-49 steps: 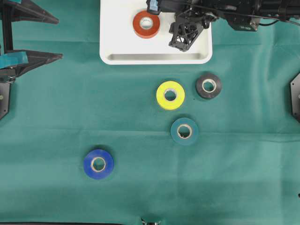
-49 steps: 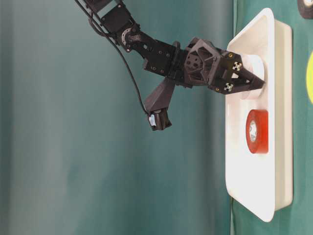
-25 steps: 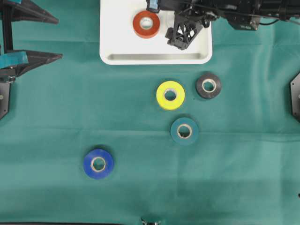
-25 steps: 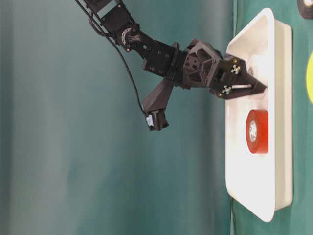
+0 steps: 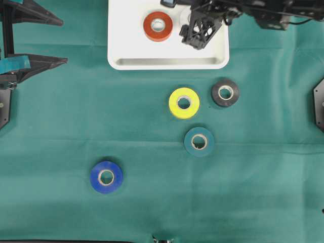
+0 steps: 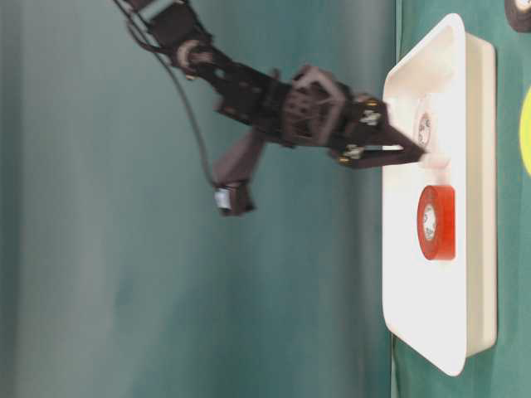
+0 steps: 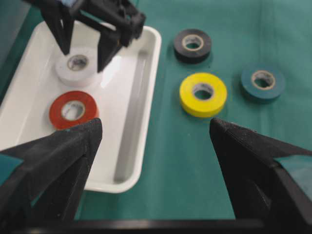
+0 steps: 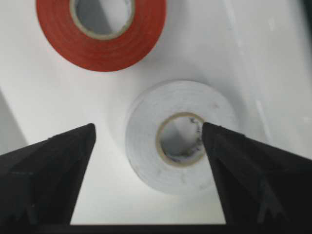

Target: Pick up the tape from a random location and place it into the white case.

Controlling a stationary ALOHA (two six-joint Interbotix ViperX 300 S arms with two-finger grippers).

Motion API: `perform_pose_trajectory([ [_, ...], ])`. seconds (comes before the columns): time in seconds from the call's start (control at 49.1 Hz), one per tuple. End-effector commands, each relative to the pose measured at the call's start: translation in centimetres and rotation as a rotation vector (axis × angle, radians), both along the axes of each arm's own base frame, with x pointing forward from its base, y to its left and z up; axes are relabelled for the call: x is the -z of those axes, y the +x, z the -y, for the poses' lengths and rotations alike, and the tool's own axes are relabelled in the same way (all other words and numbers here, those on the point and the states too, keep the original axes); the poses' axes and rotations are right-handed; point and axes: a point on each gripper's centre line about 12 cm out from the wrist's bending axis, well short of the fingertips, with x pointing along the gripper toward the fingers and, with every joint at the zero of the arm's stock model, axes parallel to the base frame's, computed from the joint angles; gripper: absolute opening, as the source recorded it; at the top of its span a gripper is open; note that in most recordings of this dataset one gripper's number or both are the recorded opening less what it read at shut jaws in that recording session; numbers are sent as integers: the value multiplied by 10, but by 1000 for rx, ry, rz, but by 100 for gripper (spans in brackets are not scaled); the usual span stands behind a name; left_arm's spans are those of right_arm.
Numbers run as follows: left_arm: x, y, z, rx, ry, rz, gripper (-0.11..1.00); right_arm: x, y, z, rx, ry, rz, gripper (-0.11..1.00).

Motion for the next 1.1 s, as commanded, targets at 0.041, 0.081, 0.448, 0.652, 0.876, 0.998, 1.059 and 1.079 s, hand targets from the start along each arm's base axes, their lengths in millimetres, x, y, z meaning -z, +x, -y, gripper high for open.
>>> perform_pose_trajectory([
  [0.041,-8,1,-1,-3,3,24,98,-53,-2,-1,0,-46,81,87],
  [0.081,-8,1,-1,-1,3,24,98,-64,-4,-1,2,-53,91,87],
  [0.448,-9,2,-1,-2,4,29,98,-149,-24,-6,21,-120,133,87],
  [0.652,-9,2,-1,-2,4,29,98,-168,-30,-8,23,-139,147,87],
  [0.876,-9,1,-1,-3,4,30,98,-169,-23,-19,-8,-138,167,86],
  [0.998,-9,2,-1,-3,3,27,98,-169,-13,-40,-60,-130,175,86],
  [1.059,-9,2,-1,-2,3,27,98,-169,-8,-54,-93,-123,180,86],
  [1.079,-9,2,-1,-3,5,27,98,-169,-6,-59,-107,-122,180,86],
])
